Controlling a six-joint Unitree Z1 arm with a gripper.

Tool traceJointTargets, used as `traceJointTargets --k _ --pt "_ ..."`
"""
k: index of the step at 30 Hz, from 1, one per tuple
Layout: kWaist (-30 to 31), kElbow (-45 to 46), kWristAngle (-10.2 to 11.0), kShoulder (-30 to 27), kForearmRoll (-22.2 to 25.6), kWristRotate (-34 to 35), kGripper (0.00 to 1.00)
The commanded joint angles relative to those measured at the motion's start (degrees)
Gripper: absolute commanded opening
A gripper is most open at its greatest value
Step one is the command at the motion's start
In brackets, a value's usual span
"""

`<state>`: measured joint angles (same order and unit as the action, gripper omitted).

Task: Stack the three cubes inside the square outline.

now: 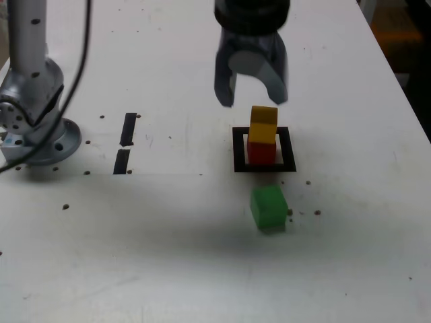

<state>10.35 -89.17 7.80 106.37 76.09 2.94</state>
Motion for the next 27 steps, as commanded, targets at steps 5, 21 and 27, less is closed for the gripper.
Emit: traceJointTargets --k 5,21,27 --pt "2.8 -0.9 0.6 -3.5 3.1 2.1 0.73" --pt "17.2 -2.2 -3.9 -1.6 2.9 16.9 0.92" --pt "18.6 -3.1 -3.9 1.5 2.8 20.0 0.95"
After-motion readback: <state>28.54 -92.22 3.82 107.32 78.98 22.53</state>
